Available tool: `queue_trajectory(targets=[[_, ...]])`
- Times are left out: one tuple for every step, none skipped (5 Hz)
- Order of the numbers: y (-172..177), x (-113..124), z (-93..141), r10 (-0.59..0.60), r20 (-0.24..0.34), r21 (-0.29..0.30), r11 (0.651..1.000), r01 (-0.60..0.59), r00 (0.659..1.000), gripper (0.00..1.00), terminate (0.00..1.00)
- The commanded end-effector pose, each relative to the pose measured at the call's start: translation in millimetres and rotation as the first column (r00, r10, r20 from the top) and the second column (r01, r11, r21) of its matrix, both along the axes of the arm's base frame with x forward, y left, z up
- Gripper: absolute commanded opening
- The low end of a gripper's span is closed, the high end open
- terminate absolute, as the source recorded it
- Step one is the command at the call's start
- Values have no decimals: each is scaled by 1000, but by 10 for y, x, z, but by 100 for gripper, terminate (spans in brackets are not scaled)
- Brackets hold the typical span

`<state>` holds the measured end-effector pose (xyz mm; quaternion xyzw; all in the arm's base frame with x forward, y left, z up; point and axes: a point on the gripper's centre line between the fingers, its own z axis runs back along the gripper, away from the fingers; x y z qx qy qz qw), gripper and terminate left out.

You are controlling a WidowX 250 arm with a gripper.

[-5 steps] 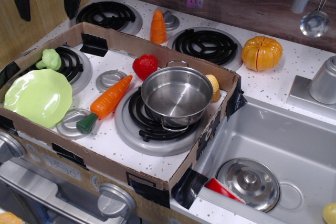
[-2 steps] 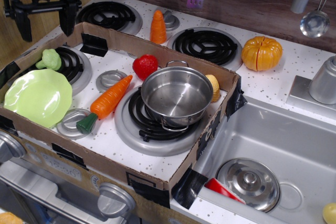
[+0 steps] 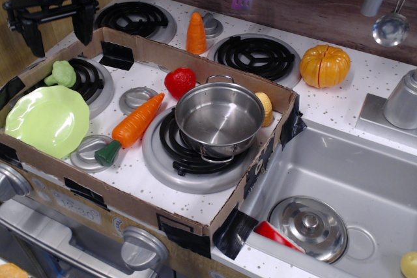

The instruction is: Put broccoli in pot

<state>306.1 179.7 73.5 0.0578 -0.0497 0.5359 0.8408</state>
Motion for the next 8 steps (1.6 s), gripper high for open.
queue_trajectory(targets=[[17, -8, 31, 45, 34, 3, 999, -45, 998, 100, 0], [23, 8, -100, 68, 23, -14, 998, -67, 997, 100, 0], [50, 27, -282, 72, 14, -33, 997, -71, 997, 100, 0], [82, 58, -391, 64, 6, -47, 997, -64, 998, 100, 0], [50, 186, -422, 68, 10, -32, 997, -67, 998, 100, 0], [57, 232, -369, 76, 0, -8, 997, -76, 997, 0, 0], [66, 235, -297, 77, 21, 3, 997, -77, 997, 0, 0], [82, 222, -196, 62, 35, 30, 998, -63, 997, 0, 0]])
